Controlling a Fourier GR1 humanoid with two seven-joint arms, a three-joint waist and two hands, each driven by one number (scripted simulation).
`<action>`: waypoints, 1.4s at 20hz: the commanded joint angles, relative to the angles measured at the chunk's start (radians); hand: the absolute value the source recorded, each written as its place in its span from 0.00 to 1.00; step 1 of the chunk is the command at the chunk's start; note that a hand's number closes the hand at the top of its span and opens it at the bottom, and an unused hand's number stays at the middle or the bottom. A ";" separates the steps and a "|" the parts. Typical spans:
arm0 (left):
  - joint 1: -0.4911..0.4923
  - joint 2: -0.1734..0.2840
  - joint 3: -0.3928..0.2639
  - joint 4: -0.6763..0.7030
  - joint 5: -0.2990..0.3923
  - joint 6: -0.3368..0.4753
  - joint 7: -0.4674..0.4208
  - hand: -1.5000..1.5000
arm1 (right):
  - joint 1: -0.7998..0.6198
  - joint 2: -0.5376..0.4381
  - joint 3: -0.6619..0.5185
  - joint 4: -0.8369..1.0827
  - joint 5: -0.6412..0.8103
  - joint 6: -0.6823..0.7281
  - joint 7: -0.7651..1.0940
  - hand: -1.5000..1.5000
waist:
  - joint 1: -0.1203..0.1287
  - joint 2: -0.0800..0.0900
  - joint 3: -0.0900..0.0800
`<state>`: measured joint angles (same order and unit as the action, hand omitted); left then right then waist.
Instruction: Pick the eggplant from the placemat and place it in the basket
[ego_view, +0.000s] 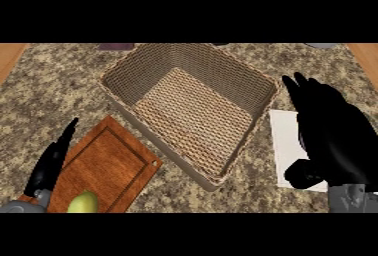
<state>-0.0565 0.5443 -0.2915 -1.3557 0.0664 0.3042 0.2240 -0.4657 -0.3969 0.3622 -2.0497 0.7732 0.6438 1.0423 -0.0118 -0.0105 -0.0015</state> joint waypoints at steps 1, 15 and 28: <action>-0.011 0.004 0.015 0.018 0.002 -0.024 0.009 0.50 | 0.043 0.010 -0.045 -0.036 -0.005 0.126 0.177 0.00 | -0.005 0.006 0.000; 0.034 -0.022 0.080 -0.055 -0.039 -0.082 0.046 0.50 | 0.211 -0.005 -0.169 0.008 0.183 -0.005 -0.125 0.00 | 0.012 0.010 0.002; 0.072 -0.124 0.137 -0.026 -0.179 -0.110 -0.014 0.50 | 0.106 0.104 -0.199 0.179 0.308 -0.009 -0.216 0.00 | 0.017 0.010 0.001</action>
<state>-0.0220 0.4397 -0.1630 -1.3877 -0.0727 0.1990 0.2250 -0.3017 -0.3171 0.1852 -1.9172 1.0686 0.6124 0.8229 0.0024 -0.0021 0.0027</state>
